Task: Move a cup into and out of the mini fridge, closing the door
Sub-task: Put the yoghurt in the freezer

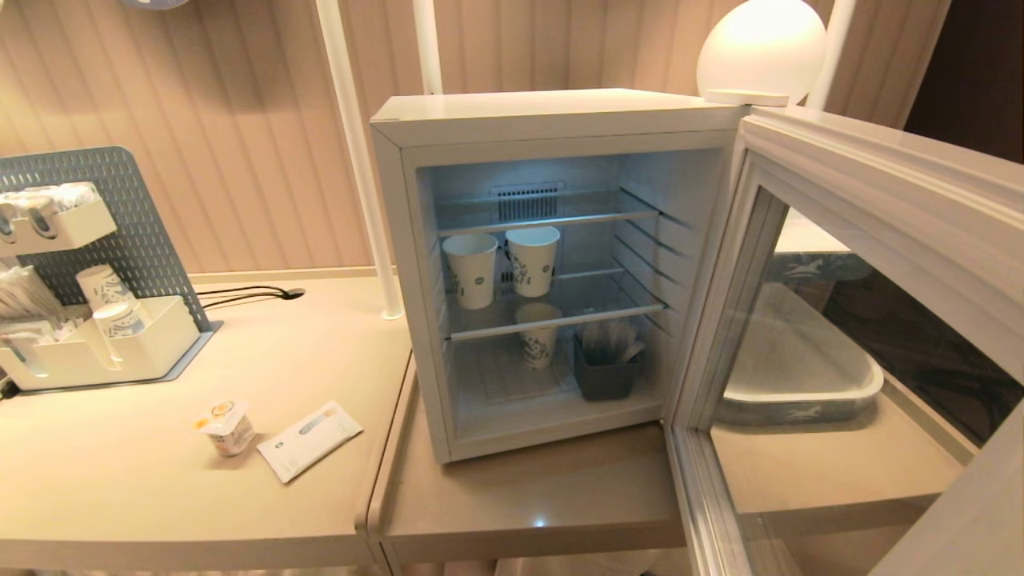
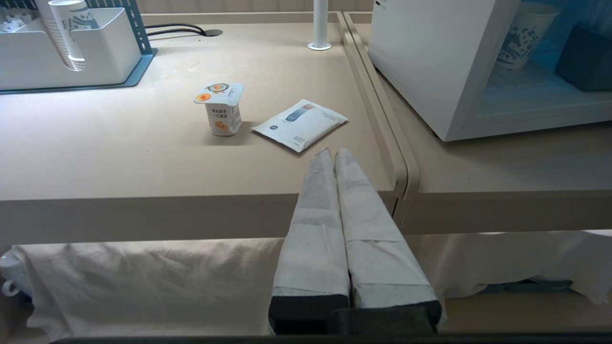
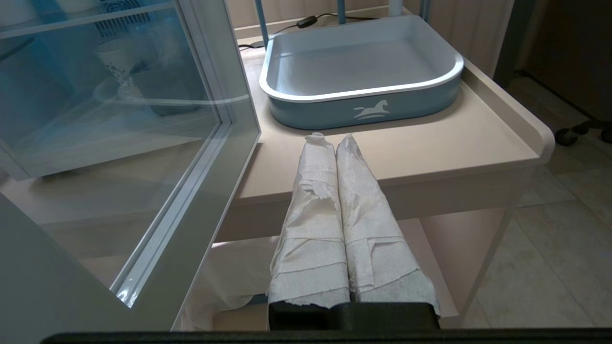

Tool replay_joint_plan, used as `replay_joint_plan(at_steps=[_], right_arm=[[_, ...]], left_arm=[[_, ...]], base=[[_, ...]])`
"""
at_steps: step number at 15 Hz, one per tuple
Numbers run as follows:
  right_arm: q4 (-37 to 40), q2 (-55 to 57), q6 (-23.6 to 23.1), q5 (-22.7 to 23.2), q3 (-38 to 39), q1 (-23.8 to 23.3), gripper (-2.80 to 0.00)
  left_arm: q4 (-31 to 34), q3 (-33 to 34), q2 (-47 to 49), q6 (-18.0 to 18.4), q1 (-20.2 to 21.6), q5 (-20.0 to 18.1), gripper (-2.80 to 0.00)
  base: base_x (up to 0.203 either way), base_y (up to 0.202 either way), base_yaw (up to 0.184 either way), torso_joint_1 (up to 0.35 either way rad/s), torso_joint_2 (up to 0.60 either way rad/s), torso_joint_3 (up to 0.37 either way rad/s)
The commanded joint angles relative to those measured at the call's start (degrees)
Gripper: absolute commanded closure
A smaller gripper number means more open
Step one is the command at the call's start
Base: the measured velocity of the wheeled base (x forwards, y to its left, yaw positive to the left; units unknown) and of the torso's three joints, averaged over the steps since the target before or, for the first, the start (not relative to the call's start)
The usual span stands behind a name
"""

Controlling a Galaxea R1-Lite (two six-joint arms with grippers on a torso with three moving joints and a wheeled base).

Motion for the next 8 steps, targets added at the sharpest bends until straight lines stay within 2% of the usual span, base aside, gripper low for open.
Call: replay_joint_plan(at_steps=[1,8], right_arm=[[0.0,0.0,0.0,0.0,0.0,0.0,0.0],[-0.1,0.0,-1.6,0.2,0.0,0.0,0.0]], left_arm=[[-0.2,0.4,-0.2,-0.1,0.0,0.1,0.0],[-0.2,0.5,-0.2,-0.2,0.0,0.0,0.0]], base=[[0.0,0.0,0.0,0.0,0.0,0.0],[0.0,0.0,0.0,0.0,0.0,0.0]])
